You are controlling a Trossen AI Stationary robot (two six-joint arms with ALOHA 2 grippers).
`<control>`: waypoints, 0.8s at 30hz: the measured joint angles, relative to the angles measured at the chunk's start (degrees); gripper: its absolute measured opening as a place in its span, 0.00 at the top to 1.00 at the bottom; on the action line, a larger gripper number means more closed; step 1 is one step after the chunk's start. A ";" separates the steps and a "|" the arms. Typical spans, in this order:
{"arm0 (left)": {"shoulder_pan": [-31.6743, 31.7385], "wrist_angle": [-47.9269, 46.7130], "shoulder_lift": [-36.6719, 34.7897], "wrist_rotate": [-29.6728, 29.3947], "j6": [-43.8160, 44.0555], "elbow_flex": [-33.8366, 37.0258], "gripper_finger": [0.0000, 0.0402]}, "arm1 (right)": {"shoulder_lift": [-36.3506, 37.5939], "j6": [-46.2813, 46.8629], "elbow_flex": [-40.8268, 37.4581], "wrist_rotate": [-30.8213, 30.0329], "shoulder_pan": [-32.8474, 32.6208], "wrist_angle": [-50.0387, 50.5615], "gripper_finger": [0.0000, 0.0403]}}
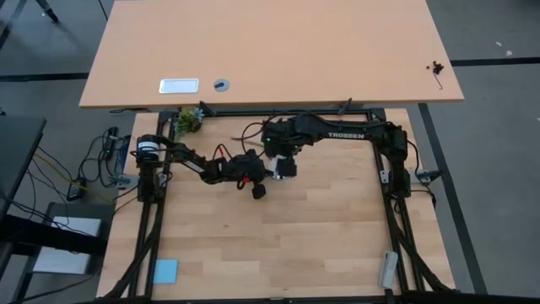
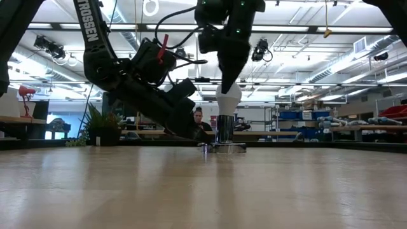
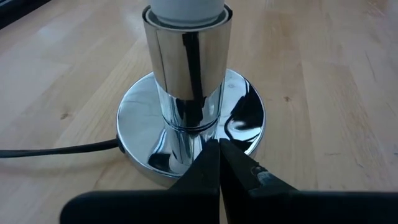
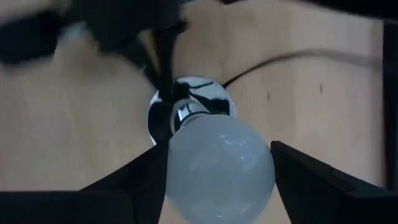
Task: Screw lightbulb
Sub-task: Remove the white lightbulb from the silver lamp
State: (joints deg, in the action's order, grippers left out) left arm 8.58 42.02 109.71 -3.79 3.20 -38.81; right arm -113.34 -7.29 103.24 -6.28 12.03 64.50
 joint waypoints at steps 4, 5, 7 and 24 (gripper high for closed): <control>0.02 -0.02 0.00 -0.07 0.00 0.02 0.99 | 0.04 -15.64 -0.02 0.17 0.15 -0.34 0.35; 0.04 -0.04 0.00 -0.11 0.01 0.02 0.99 | 0.04 -16.75 0.00 0.15 0.15 -0.54 0.34; 0.04 -0.04 0.00 -0.33 0.00 0.02 0.99 | -0.02 -16.84 0.62 -0.13 -0.12 -0.25 0.31; 0.02 0.02 -0.04 -0.02 0.02 0.02 0.99 | 0.09 21.13 7.82 -5.18 -3.23 3.12 0.11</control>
State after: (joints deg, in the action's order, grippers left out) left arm 8.60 42.04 109.67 -3.81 3.22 -38.79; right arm -113.25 13.85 111.06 -11.46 8.80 67.62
